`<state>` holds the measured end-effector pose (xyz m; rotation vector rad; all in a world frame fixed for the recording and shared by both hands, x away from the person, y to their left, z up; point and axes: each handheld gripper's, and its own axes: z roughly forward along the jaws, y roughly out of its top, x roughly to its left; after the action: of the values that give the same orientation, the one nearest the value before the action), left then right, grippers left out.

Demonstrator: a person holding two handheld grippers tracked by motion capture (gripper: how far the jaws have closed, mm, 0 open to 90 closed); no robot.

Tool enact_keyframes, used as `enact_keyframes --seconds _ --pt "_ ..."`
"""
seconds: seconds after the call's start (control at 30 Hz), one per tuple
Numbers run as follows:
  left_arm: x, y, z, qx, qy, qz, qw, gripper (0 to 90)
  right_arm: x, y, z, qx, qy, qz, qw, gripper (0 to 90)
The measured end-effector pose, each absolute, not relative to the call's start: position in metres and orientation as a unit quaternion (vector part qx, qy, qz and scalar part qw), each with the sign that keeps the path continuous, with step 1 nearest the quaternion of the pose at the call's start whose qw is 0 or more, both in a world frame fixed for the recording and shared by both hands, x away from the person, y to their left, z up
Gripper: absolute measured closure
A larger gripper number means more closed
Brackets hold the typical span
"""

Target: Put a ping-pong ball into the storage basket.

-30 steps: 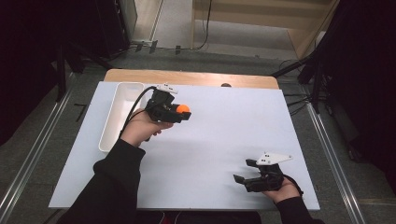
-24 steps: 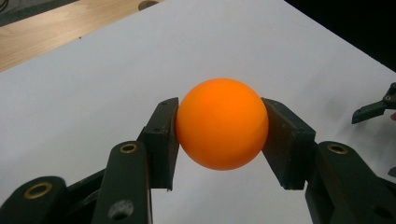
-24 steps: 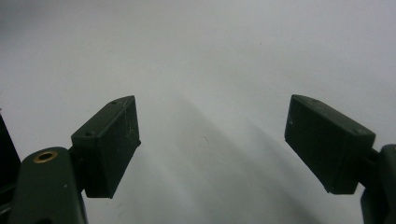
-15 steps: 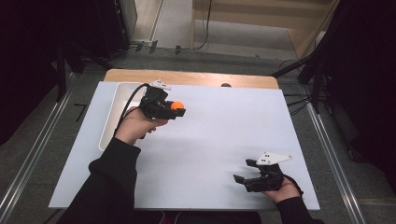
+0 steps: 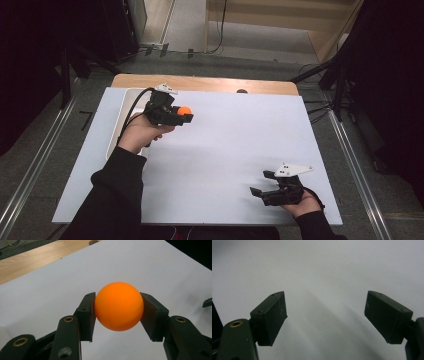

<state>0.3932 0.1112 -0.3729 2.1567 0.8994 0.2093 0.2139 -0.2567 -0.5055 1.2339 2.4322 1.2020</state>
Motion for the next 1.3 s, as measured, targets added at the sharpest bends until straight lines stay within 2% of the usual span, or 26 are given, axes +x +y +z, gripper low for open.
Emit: enact_keyframes --seconds 1.3 --pt "0.403 0.141 -0.369 0.829 0.393 0.125 0.377 50.4 0.214 -0.257 -0.506 0.411 0.814 0.402 0.082 16.4"
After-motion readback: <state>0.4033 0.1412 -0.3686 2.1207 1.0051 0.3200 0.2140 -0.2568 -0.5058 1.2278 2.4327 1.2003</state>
